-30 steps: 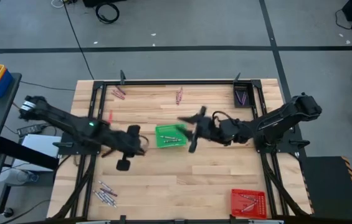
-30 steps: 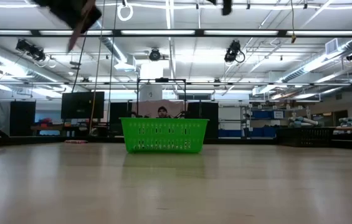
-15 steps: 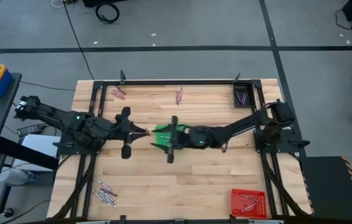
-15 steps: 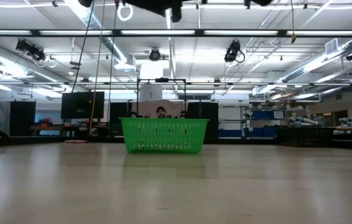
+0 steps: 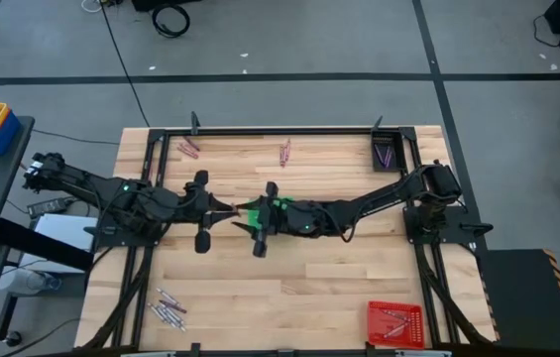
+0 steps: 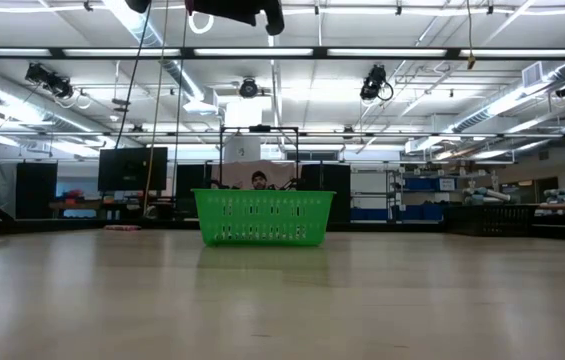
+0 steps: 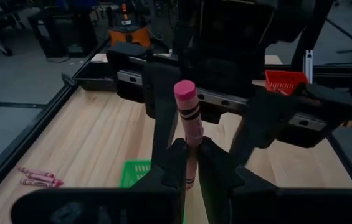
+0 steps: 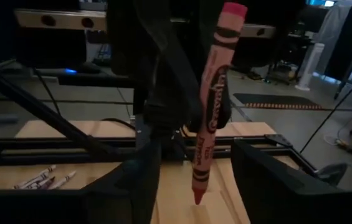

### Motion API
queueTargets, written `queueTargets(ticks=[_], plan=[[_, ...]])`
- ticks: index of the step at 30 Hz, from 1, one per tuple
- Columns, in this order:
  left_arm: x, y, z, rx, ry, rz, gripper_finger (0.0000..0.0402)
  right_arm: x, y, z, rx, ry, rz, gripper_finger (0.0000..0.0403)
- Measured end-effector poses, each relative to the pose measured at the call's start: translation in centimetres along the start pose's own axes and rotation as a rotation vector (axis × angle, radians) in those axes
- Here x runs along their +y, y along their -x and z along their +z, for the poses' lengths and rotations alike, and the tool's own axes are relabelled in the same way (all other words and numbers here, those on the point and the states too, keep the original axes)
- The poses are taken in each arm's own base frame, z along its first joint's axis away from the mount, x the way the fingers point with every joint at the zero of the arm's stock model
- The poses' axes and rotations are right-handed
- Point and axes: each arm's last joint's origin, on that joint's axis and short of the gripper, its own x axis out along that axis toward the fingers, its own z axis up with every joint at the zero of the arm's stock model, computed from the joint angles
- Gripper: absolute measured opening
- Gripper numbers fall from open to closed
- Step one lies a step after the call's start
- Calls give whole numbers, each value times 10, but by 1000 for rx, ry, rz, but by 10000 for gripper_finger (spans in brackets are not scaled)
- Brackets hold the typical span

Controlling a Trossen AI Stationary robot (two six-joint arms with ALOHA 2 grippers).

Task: Sort crayons
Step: Put the pink crayon into the red basket

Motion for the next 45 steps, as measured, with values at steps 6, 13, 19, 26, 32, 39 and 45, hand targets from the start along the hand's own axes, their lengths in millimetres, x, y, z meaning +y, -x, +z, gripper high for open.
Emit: queueTargets(ticks=[6,13,19,26,32,39,45], plan=[[0,0,0,0,-1,0,36,-1,0,0,-4,-58,-5,122],[0,0,-1,8,-6,-10,53,-2,-1,0,-3,-57,5,24],[1,3,-1,16,-8,-23,121,-3,1,3,2,-50,2,37],[-1,17,-20,193,-80,-61,176,8,43,23,138,19,-222,42],[-7,19,-54,381,-82,-62,180,35,103,13,407,-130,-234,38],[-12,11,-95,450,-107,-61,180,65,176,-18,1077,-489,-108,38],[-12,11,-106,490,-39,-37,180,107,224,-23,1317,-615,-3,38]])
